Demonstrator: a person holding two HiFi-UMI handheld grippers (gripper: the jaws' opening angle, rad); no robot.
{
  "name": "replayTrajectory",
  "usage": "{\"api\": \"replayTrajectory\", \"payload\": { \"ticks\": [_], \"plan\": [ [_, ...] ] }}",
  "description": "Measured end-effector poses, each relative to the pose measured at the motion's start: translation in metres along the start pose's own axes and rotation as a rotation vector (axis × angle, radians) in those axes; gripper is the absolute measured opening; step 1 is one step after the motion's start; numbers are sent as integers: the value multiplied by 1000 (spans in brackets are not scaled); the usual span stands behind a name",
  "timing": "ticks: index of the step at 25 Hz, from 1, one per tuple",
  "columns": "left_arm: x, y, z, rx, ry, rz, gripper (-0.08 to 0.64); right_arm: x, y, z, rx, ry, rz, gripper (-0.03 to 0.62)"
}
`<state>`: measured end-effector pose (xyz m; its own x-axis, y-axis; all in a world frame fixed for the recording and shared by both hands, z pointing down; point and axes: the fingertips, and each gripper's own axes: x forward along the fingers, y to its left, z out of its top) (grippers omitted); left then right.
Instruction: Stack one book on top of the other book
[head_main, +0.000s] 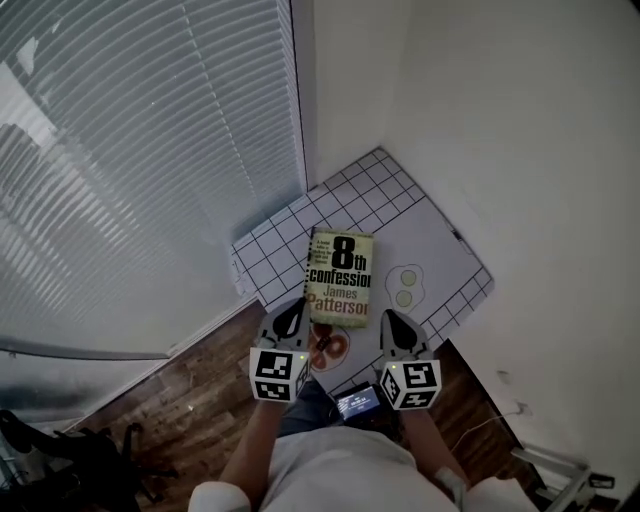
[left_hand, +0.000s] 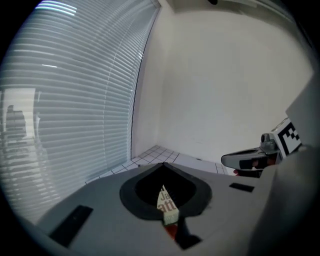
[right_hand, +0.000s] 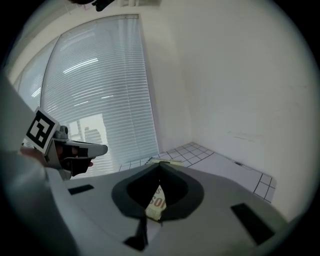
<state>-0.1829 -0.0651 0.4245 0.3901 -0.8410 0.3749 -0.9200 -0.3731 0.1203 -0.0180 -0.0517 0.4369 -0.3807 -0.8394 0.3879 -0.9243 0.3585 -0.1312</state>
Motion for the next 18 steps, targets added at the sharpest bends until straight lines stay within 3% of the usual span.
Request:
{"api": "replayTrajectory", "payload": {
  "ticks": [7, 18],
  "plan": [
    [-23, -20, 49, 17, -131, -50, 8, -19, 1, 33, -23, -69, 6, 8],
    [-30, -27, 68, 29, -188, -33, 8, -32, -13, 45, -29, -124, 14, 8]
  ]
}}
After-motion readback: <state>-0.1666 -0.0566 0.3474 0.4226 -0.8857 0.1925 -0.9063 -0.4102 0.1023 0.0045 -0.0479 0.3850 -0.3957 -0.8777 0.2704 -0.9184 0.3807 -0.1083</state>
